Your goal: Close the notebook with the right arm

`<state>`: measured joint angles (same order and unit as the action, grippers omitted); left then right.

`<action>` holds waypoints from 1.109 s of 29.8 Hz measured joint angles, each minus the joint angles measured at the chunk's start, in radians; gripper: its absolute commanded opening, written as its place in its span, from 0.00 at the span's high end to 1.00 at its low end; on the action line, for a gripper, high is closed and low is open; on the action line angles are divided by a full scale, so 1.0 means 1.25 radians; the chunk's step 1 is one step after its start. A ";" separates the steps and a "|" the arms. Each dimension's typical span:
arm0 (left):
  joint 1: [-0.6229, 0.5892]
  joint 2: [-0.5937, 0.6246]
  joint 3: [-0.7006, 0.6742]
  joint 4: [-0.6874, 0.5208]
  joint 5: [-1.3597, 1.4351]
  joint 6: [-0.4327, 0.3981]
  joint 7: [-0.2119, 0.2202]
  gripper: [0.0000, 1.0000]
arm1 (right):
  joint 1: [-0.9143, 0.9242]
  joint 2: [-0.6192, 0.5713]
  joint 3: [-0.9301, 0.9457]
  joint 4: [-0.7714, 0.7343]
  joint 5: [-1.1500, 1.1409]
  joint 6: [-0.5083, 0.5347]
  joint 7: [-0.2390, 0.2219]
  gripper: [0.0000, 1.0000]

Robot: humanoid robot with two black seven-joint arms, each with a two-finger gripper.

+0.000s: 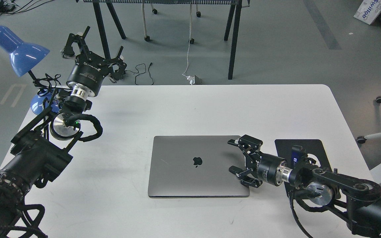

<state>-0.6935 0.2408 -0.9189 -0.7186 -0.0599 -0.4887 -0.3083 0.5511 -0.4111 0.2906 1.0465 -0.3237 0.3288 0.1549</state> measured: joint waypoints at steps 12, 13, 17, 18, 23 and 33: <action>0.000 0.000 -0.001 -0.001 0.000 0.000 0.000 0.00 | 0.021 0.000 0.272 0.020 0.008 0.003 -0.001 0.00; 0.000 0.000 -0.001 -0.001 0.000 0.000 0.000 0.00 | 0.022 0.000 0.310 0.018 0.010 0.002 -0.002 0.00; 0.000 0.000 -0.001 -0.001 0.000 0.000 0.000 0.00 | 0.030 0.016 0.469 -0.003 0.024 0.001 -0.016 0.00; 0.000 0.000 -0.001 -0.001 0.000 0.000 0.000 0.00 | 0.031 0.026 0.503 -0.018 0.034 0.002 -0.023 0.00; 0.000 0.000 -0.001 0.000 0.000 0.000 0.000 0.00 | 0.065 0.078 0.617 -0.117 0.146 0.010 -0.066 0.00; 0.000 -0.001 -0.002 0.000 0.000 0.001 0.000 0.00 | 0.116 0.112 0.657 -0.253 0.269 0.073 -0.062 0.00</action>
<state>-0.6933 0.2393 -0.9219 -0.7186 -0.0600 -0.4878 -0.3083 0.6960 -0.2705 1.1119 0.7302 0.0131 0.4197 0.0772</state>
